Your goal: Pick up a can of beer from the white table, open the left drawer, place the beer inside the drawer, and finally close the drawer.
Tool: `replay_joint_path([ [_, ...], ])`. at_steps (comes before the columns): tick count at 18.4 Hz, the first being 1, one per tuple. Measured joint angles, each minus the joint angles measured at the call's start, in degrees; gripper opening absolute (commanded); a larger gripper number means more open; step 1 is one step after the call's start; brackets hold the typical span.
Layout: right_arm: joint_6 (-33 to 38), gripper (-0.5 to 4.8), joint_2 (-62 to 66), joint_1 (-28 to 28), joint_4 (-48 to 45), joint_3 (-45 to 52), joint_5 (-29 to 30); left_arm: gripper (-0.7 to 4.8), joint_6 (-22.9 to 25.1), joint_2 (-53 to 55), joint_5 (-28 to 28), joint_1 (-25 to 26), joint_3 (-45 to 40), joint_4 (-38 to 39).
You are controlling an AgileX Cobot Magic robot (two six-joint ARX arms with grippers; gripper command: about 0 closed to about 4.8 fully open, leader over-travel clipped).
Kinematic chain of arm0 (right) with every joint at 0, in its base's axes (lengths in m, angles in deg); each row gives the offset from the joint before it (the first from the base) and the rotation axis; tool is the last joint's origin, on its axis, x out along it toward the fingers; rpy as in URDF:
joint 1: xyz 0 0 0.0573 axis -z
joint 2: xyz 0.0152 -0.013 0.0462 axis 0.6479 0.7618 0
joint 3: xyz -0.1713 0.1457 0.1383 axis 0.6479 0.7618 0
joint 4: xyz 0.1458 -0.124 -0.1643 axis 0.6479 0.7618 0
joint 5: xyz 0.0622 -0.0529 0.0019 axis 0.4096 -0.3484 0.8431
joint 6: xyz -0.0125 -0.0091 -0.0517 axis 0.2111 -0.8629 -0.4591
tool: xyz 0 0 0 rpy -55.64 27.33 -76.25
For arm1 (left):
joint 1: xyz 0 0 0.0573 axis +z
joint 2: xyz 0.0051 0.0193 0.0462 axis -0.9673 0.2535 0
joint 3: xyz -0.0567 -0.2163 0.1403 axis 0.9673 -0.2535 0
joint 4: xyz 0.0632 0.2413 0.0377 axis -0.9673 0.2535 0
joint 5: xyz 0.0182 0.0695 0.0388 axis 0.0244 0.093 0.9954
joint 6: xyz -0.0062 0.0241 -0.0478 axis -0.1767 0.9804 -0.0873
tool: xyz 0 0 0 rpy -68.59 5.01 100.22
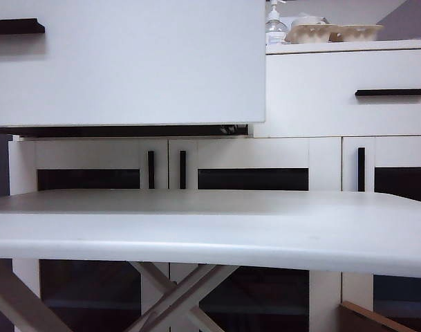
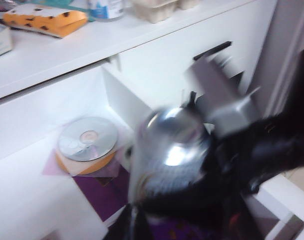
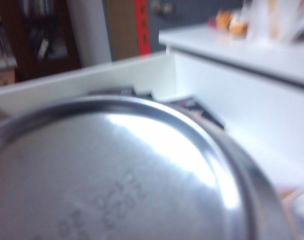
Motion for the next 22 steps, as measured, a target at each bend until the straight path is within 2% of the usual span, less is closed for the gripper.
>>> replay_joint_path([
  [5,0.1,2.2,3.1,-1.4,2.3,-0.3,-2.0,-0.06,0.1,0.0,0.1,0.2,0.0,0.0],
  [8,3.6,2.2,4.1,-0.8,4.6,-0.3,-4.6,-0.06,0.1,0.0,0.1,0.3,-0.1,0.0],
  [11,5.3,2.24,4.2,-0.8,6.6,-0.3,-4.8,-0.06,0.1,0.0,0.1,0.3,-0.1,-0.2],
  [12,6.2,3.88,4.2,-0.8,7.0,-0.3,-4.8,-0.06,0.1,0.0,0.1,0.3,-0.1,-0.3],
  [13,8.0,4.77,4.2,-0.8,7.3,-0.3,-4.6,-0.06,0.1,0.0,0.1,0.3,-0.1,-0.4],
  [18,9.0,4.79,3.5,-0.9,6.7,-0.9,-4.1,-0.06,0.1,0.0,0.1,0.3,-0.1,-0.4],
  [22,8.9,4.79,3.5,-0.6,9.7,-5.6,-4.6,-0.06,0.0,0.0,0.1,0.3,-0.1,-0.4],
])
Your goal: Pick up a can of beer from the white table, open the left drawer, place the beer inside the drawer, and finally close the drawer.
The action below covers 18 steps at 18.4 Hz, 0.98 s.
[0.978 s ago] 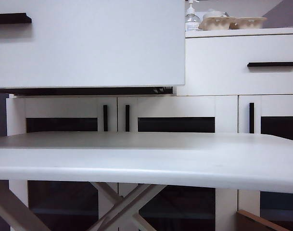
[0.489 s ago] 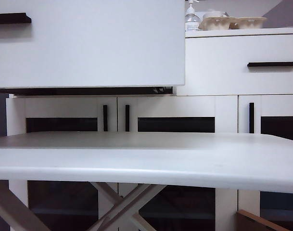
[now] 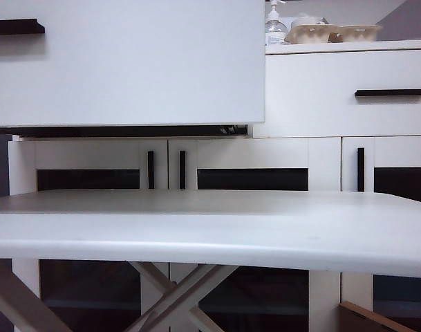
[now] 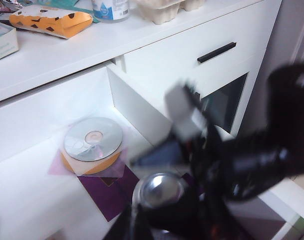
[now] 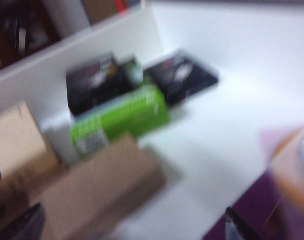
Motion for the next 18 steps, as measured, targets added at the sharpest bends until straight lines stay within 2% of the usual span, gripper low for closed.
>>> replay_joint_path([
  [4,-8.5,4.79,-0.6,0.1,8.9,-8.9,-3.7,-0.06,0.0,0.0,0.0,0.0,0.0,0.0],
  [5,-8.7,4.79,-0.6,0.1,10.0,-9.4,-3.4,-0.06,0.0,0.0,0.0,0.0,0.0,0.0],
  [7,-8.9,4.45,-0.6,0.1,11.8,-10.6,-0.3,-0.06,0.0,0.0,0.0,0.0,0.0,0.0],
  [9,-9.3,4.45,-0.6,-0.2,13.3,-10.9,2.0,-0.06,0.0,0.0,0.0,0.0,0.0,0.0],
  [11,-13.4,4.45,-0.4,-1.4,17.2,-10.8,1.7,-0.06,0.0,0.0,0.0,0.0,0.0,0.0],
  [14,-19.0,4.34,-0.2,-2.3,20.3,-10.8,-3.5,-0.06,0.0,0.0,-0.3,0.0,0.0,0.0],
  [15,-20.7,4.23,-0.2,-2.4,21.6,-10.8,-7.0,-0.06,0.0,0.0,-0.3,0.0,0.0,0.0],
  [18,-22.1,2.94,-0.6,-3.2,21.2,-11.0,-15.6,-0.06,-0.1,0.0,-0.5,0.0,0.0,0.0],
])
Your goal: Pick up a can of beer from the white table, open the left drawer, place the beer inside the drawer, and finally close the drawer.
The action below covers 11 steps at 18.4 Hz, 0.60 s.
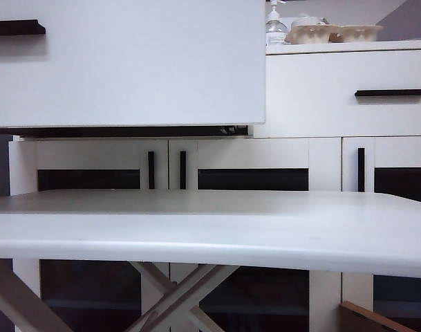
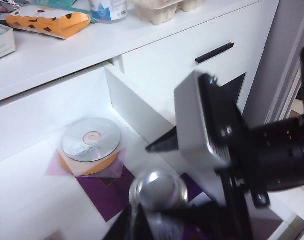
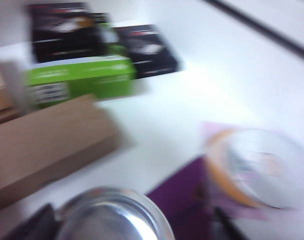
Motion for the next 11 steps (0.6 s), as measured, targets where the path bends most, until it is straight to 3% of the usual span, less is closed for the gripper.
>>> replay_joint_path([
  [4,-0.3,2.91,-0.1,0.7,-0.6,-0.3,-8.1,-0.06,0.0,0.0,0.0,0.0,0.0,0.0],
  [9,-0.4,2.9,-0.1,0.7,-0.3,-0.3,-11.9,-0.06,0.0,0.0,0.0,0.0,0.0,0.0],
  [10,-0.4,2.48,-0.2,0.7,-0.1,-0.3,-12.8,-0.06,0.0,0.0,0.0,0.0,0.0,0.1],
  [11,-0.4,1.72,-0.5,0.7,0.6,-0.2,-13.3,-0.06,0.0,0.0,0.0,0.0,0.0,0.2],
])
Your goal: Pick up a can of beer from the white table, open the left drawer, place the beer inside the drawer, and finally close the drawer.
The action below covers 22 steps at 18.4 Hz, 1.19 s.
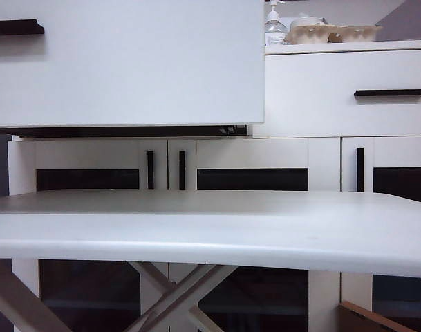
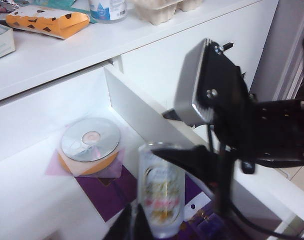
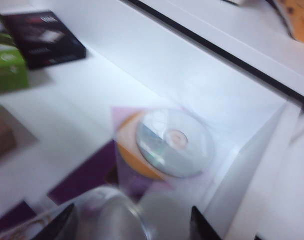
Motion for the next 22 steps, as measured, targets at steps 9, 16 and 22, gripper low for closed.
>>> replay_joint_path([
  [9,-0.4,-0.03,-9.2,-0.5,6.4,0.3,-1.1,-0.06,0.0,-0.3,0.0,0.0,0.0,4.4],
  [16,3.4,-0.03,-24.1,-0.1,13.3,0.2,-1.0,-0.06,-1.1,-9.0,7.8,0.0,-8.0,8.8],
  [22,6.7,-0.03,-28.2,-0.2,16.4,3.8,4.5,-0.06,-10.1,-33.2,13.2,0.0,-46.7,-16.5],
])
